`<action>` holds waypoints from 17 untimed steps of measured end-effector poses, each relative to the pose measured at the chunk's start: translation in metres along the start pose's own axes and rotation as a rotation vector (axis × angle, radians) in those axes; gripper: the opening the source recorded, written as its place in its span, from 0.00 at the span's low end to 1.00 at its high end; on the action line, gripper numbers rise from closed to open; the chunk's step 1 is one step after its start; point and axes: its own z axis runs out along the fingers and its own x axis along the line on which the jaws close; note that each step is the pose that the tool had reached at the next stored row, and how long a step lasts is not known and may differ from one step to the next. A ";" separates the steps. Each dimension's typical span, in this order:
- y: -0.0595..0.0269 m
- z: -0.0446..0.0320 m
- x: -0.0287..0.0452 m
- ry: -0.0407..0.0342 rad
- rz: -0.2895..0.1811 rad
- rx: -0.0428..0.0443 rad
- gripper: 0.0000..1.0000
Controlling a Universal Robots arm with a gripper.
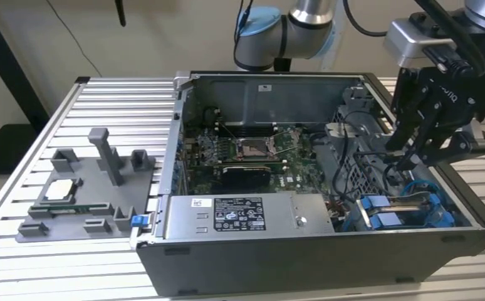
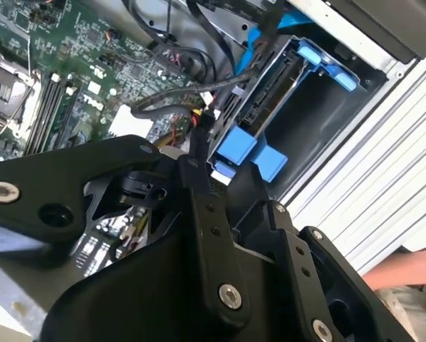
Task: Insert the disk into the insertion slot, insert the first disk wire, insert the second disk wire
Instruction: 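Insert the first disk wire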
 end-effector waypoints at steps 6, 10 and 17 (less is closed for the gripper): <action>0.0000 0.0063 -0.0038 -0.0061 -0.037 0.0117 1.00; 0.0001 0.0091 -0.0052 -0.0194 -0.052 0.0130 1.00; 0.0001 0.0125 -0.0056 -0.0493 -0.081 0.0167 1.00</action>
